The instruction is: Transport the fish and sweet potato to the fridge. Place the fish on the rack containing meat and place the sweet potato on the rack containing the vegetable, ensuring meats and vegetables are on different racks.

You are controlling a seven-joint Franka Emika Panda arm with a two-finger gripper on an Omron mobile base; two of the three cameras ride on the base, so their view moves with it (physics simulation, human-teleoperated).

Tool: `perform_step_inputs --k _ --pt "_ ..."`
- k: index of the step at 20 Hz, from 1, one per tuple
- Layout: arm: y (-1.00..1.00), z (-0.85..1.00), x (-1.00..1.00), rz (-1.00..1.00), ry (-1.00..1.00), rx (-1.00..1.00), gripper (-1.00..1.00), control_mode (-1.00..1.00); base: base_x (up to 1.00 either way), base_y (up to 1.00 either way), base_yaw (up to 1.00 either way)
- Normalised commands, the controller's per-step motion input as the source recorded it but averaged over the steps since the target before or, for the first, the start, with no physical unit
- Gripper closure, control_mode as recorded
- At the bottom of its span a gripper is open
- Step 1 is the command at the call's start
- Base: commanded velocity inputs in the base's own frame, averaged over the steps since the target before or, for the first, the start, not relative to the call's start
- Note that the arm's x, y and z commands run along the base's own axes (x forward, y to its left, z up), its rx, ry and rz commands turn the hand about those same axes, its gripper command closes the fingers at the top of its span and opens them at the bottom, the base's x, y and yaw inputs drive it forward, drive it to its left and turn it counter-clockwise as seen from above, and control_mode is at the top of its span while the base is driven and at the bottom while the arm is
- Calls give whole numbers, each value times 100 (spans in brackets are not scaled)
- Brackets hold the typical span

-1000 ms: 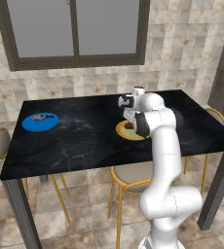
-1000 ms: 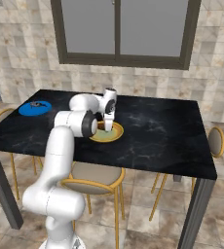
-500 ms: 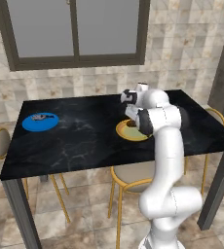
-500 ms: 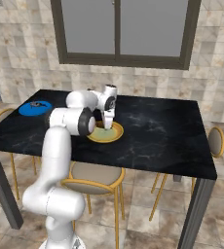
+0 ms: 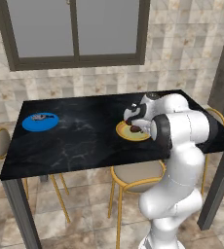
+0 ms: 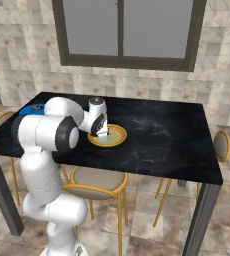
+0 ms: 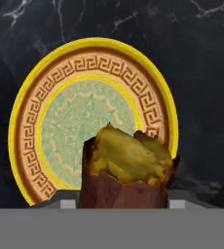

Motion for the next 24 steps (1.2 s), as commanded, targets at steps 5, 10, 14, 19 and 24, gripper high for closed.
perform_step_inputs --k 5,10,14,19,24 --pt "0 96 -100 23 6 3 100 -100 0 0 0" --pt "0 100 -99 32 22 1 100 -100 0 0 0" --pt "0 94 -91 32 26 0 100 -100 0 0 0" --pt "1 40 -99 29 -3 -18 100 -100 0 0 0" --pt "0 38 -71 25 -13 -27 100 -100 0 0 0"
